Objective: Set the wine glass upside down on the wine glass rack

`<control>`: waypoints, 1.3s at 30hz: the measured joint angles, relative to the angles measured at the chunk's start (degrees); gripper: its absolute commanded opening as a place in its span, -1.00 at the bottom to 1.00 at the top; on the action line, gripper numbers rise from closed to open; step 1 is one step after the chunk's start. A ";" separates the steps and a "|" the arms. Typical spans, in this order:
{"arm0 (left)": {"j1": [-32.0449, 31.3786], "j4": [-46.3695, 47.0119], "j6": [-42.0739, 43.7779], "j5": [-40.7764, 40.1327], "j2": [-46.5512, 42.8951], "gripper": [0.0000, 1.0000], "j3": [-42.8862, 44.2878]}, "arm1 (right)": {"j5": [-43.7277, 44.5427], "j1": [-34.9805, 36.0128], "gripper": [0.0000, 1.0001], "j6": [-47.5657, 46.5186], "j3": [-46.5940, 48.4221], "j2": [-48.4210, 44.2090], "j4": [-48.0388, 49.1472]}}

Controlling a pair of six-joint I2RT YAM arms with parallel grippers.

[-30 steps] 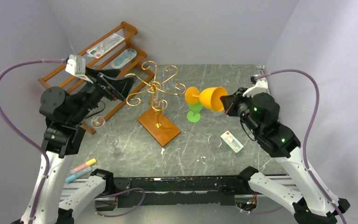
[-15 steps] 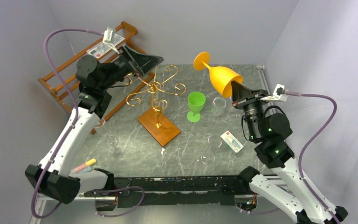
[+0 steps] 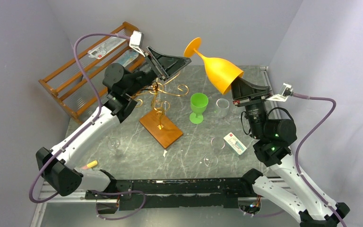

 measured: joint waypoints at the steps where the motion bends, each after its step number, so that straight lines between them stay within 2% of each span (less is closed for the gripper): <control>1: -0.44 0.52 -0.28 -1.11 0.22 0.64 0.02 | -0.57 0.00 -1.00 0.35 0.00 0.20 0.70; 11: -6.01 7.69 -4.98 -11.65 0.35 0.49 -0.42 | -3.26 0.00 -1.00 3.50 -1.68 1.46 8.79; 21: -12.11 11.61 -7.08 -22.77 0.35 0.53 -1.77 | -3.69 0.00 -1.00 3.28 -3.34 5.20 14.97; 28: -14.53 10.84 -6.34 -31.91 2.32 0.27 1.16 | -4.42 -0.09 -1.00 2.54 -3.69 5.77 16.33; 31: -16.02 10.56 -5.64 -34.95 3.52 0.22 2.43 | -4.96 -0.09 -1.00 2.40 -3.76 5.92 16.61; 39: -17.66 7.10 -3.28 -39.17 4.13 0.35 4.20 | -3.56 -0.11 -1.00 1.66 -3.80 5.79 15.63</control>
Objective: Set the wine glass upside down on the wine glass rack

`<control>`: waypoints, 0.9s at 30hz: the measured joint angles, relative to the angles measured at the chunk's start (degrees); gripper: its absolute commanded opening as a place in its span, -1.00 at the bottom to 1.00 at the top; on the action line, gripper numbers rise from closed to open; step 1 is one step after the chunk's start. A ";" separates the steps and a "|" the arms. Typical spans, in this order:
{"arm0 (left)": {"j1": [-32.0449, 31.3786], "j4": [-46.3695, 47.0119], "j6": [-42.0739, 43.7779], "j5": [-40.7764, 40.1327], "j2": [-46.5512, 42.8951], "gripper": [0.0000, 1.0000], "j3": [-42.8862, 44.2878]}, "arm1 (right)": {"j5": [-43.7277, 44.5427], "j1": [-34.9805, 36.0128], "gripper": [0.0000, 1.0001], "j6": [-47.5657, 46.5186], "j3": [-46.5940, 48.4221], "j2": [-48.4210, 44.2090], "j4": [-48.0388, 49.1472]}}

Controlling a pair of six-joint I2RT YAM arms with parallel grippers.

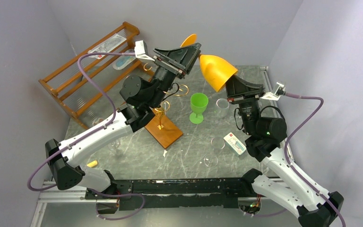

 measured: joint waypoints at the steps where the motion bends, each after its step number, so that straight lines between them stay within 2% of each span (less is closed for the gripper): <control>1: -0.11 -0.57 0.26 -0.24 -0.09 0.38 0.00 | 0.74 0.00 -1.00 0.02 0.00 -0.13 -0.44; 8: -0.66 -4.07 1.40 -1.55 -0.79 0.74 -0.72 | 4.74 0.04 -1.00 0.07 0.00 -2.10 -0.59; 13: -0.72 -5.18 1.46 -2.27 -0.66 0.81 -1.27 | 3.65 0.04 -1.00 0.04 0.02 -2.49 0.68; 17: -0.74 -5.03 1.55 -2.25 0.17 0.68 -1.11 | 1.75 0.04 -1.00 0.04 0.02 -2.21 0.63; 22: -0.76 -3.34 1.68 -2.23 1.73 0.31 -1.09 | 0.31 0.04 -1.00 0.11 0.02 -2.08 0.59; 27: -0.81 1.64 1.62 -2.69 1.84 0.04 -2.03 | -0.87 0.04 -1.00 0.44 0.00 -2.08 0.55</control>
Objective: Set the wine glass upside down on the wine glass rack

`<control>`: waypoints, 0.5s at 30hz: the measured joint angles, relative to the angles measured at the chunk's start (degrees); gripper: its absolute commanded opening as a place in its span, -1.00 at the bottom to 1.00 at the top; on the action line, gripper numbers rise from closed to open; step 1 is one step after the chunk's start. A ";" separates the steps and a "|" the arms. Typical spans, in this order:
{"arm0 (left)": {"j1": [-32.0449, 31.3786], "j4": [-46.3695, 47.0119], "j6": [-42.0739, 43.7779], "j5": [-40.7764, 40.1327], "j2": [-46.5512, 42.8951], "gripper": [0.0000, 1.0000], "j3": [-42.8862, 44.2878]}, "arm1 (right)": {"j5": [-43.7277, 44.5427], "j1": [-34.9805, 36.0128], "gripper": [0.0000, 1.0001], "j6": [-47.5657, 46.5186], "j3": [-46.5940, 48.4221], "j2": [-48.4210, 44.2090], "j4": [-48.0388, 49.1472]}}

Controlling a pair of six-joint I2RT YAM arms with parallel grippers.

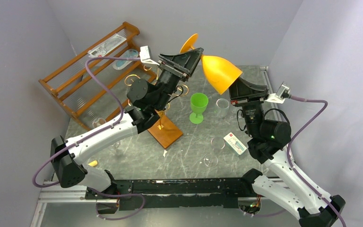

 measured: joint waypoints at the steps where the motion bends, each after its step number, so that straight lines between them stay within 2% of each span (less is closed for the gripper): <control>1: 0.00 1.68 -0.02 -0.17 -0.02 0.00 -0.74 | -0.13 0.00 -1.00 0.02 0.00 -0.02 0.00; 4: 0.00 6.86 -0.17 -0.66 0.00 -0.15 -3.52 | -0.59 0.00 -1.00 0.09 -0.44 -0.22 -0.28; 11: -0.02 14.01 0.00 -1.11 0.81 -0.86 -5.20 | -1.05 0.00 -1.00 1.09 -2.12 -1.27 -1.38; 15: -0.37 16.09 -0.07 -1.05 1.16 -0.90 -5.75 | -1.16 0.00 -1.00 1.29 -2.78 -2.38 -1.86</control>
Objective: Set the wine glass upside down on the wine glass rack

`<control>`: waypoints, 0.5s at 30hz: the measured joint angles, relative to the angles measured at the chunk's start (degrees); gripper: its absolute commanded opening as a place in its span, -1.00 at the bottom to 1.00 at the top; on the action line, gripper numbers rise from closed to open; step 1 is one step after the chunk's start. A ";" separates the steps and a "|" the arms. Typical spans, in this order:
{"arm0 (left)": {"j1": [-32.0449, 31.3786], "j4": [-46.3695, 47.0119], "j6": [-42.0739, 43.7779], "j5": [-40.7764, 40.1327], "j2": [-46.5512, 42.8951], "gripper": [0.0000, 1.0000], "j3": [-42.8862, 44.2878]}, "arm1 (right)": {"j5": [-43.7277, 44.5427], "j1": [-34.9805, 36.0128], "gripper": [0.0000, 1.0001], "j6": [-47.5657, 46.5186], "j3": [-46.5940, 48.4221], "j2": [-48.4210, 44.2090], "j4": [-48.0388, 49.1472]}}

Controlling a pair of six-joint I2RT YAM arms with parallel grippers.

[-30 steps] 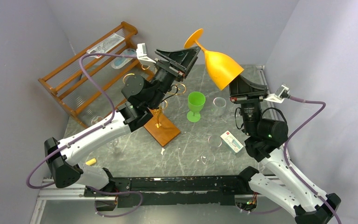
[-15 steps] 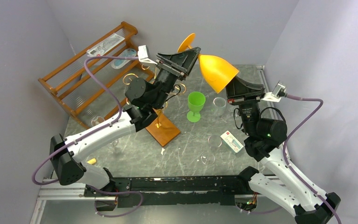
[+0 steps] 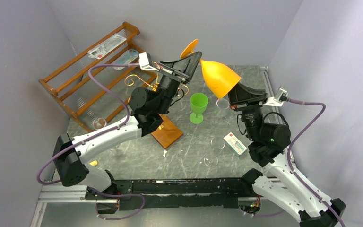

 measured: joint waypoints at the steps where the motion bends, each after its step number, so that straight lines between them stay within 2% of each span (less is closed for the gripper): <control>1: -0.13 0.13 0.13 0.04 0.02 -0.90 -0.09 | -0.02 0.00 -1.00 0.04 -0.33 -0.39 -0.15; 2: -0.22 0.17 0.33 0.07 0.09 -0.90 -0.13 | 0.00 0.00 -0.97 0.07 -0.55 -0.81 -0.50; 3: -0.28 0.24 0.52 0.13 0.17 -0.90 -0.13 | 0.02 0.00 -0.86 0.15 -0.70 -1.18 -0.98; 6: -0.33 0.90 1.68 0.66 0.22 -0.90 -0.50 | -0.07 0.00 -0.33 0.20 -0.74 -2.21 -3.21; 9: -0.26 1.97 4.85 0.87 -0.26 -0.90 -1.33 | -0.20 0.00 0.07 -0.55 -0.70 -3.93 -7.78; 15: -0.02 -0.24 14.95 1.86 -6.71 -0.90 -6.60 | -0.83 0.04 0.46 -4.37 -0.02 -11.26 -22.03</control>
